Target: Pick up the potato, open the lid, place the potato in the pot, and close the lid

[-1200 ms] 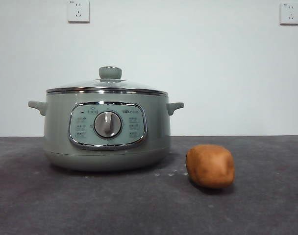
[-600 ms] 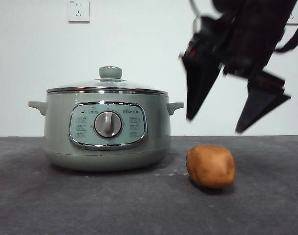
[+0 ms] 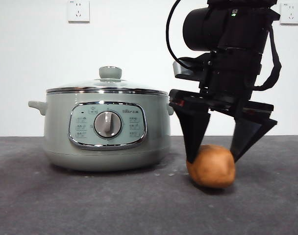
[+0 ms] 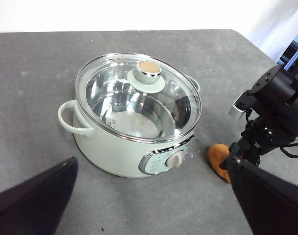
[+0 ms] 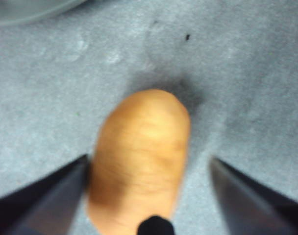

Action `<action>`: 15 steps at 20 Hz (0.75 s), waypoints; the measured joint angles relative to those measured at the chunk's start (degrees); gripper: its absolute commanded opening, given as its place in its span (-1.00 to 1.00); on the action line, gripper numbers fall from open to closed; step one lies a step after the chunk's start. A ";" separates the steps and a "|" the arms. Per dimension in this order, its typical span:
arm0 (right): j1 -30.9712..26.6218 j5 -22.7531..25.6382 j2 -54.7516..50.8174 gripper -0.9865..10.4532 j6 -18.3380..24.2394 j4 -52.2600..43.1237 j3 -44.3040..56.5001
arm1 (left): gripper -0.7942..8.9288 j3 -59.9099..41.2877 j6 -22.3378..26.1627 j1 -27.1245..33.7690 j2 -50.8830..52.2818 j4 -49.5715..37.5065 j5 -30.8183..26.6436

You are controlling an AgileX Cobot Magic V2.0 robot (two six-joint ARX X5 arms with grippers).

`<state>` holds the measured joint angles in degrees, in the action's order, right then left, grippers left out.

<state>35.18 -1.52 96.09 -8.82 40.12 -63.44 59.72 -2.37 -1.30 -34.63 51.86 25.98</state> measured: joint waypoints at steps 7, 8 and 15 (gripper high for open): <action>0.00 -1.73 0.00 -0.86 0.09 -0.72 0.00 | 0.39 0.00 0.00 0.00 -0.02 0.00 0.00; 0.00 -1.73 0.00 -0.86 0.26 -0.92 0.00 | 0.39 0.00 0.02 0.00 -0.02 -0.02 0.00; 0.00 -0.72 -12.66 -0.86 0.96 1.29 0.00 | 0.39 0.11 0.00 -1.81 -4.44 -0.52 0.00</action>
<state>35.18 -2.24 83.44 -7.86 41.41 -63.44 59.83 -2.37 -3.11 -39.07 51.33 25.98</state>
